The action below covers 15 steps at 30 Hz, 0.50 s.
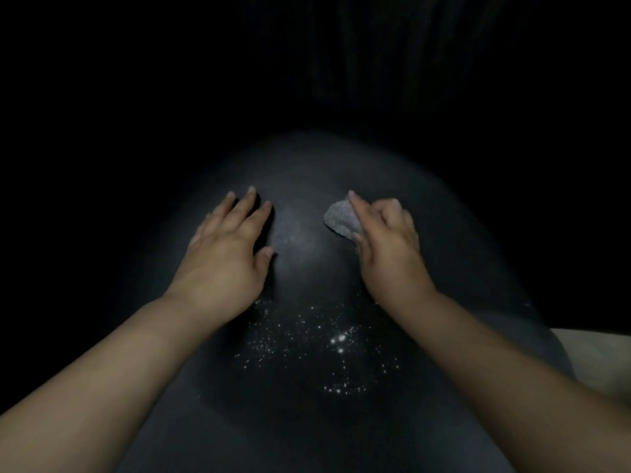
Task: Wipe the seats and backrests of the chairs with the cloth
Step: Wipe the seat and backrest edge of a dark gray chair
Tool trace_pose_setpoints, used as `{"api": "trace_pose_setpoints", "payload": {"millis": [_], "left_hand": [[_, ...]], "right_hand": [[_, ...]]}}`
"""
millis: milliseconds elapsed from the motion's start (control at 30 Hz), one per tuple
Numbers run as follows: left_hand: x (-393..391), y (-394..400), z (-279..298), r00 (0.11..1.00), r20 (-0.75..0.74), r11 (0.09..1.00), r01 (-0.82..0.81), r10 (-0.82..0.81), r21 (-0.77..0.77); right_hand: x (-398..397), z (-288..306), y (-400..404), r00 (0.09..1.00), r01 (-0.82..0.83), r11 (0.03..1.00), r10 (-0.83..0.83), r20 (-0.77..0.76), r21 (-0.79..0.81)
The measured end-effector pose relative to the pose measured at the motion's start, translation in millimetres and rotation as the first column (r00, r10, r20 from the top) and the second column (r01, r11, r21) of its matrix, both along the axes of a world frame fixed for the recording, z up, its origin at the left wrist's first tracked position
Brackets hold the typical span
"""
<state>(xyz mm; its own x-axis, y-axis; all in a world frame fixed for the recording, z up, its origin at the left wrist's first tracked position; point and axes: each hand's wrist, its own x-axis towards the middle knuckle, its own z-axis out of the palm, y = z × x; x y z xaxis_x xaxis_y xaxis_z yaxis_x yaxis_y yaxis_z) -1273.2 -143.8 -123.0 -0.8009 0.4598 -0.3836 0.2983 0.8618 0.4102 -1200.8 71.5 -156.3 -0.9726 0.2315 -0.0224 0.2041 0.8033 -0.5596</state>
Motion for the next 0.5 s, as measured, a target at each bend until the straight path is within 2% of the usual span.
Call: {"api": "trace_pose_setpoints", "payload": {"millis": [33,67,100,133,167,233,300,333,400,467,500], "left_hand": [[-1,5,0,1.000,-0.003,1.000,0.010,-0.010,0.001],[-3,10,0,1.000,-0.005,1.000,0.019,-0.019,0.004],[-5,14,0,1.000,-0.008,1.000,0.026,-0.025,0.007],[-8,18,0,0.999,-0.014,0.999,0.032,-0.032,0.006],[-10,21,0,0.999,-0.020,0.999,0.040,-0.040,0.001],[-13,29,0,0.998,-0.027,0.998,0.062,-0.062,-0.014],[-13,35,-1,0.996,-0.029,0.996,0.089,-0.090,-0.026],[-12,38,-2,0.994,-0.027,0.994,0.102,-0.103,-0.030],[-13,41,-2,0.992,-0.025,0.992,0.124,-0.125,-0.038],[-13,41,-3,0.990,-0.026,0.989,0.138,-0.139,-0.047],[-13,42,-4,0.989,-0.028,0.989,0.141,-0.143,-0.047]], "right_hand": [[-5,0,14,0.997,0.074,0.997,-0.074,0.003,-0.017],[-9,-2,32,0.972,0.231,0.972,-0.230,0.044,-0.045],[-10,-1,47,0.928,0.367,0.930,-0.363,0.079,-0.033],[-9,-1,53,0.898,0.428,0.903,-0.428,0.097,0.022],[-4,1,45,0.910,0.401,0.914,-0.405,0.086,0.062],[9,6,7,0.983,0.163,0.987,-0.163,0.086,0.012],[25,8,-22,0.994,-0.077,0.996,0.080,0.081,-0.036],[26,7,-18,0.993,-0.099,0.995,0.101,0.065,-0.030],[17,2,9,0.995,0.084,0.996,-0.085,0.046,0.032],[11,-6,34,0.937,0.341,0.939,-0.343,0.067,0.044],[11,-5,33,0.940,0.336,0.940,-0.339,0.044,0.063]]}}
